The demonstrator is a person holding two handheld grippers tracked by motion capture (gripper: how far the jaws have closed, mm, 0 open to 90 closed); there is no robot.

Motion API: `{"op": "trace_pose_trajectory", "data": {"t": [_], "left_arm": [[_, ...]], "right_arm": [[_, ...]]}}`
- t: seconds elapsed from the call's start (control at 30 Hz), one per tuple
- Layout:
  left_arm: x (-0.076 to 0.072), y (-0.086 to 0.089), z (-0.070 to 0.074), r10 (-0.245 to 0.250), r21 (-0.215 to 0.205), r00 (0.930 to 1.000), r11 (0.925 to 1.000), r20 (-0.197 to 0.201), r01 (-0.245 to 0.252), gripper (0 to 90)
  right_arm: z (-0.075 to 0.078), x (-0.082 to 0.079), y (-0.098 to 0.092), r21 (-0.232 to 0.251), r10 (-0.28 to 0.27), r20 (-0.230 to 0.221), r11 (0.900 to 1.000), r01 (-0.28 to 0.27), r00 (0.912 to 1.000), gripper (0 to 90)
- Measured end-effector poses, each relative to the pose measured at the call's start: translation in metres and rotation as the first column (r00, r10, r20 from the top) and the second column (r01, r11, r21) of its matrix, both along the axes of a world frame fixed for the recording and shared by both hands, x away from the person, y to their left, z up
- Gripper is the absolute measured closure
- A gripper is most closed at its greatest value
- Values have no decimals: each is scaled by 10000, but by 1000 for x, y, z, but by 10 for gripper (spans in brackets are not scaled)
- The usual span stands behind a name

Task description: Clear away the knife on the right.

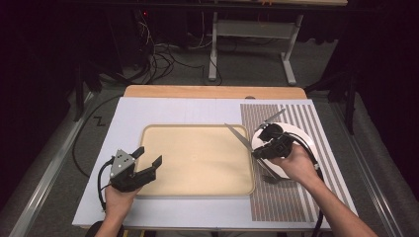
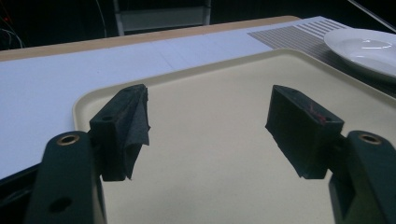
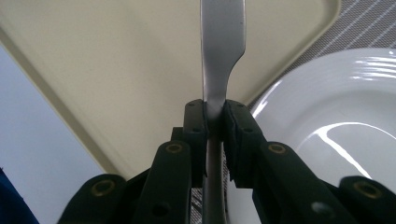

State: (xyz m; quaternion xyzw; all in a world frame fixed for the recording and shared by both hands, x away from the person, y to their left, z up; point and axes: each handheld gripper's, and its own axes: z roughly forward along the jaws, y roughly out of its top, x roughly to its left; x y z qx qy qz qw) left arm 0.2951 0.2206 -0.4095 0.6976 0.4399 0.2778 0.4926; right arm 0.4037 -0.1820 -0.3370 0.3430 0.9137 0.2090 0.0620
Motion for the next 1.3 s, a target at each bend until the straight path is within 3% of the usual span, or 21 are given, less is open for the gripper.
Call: {"op": "trace_pose_trajectory", "data": {"t": [0.83,1.3], "left_arm": [[-1,1,0,22,25,10000,10000,49,-22,304],[-1,0,0,10,46,10000,10000,49,-10,304]], "right_arm": [[-20,8,54,13,824,-501,9966,-825,9953,807],[-34,15,65,-17,576,-720,9983,-579,9957,808]]}}
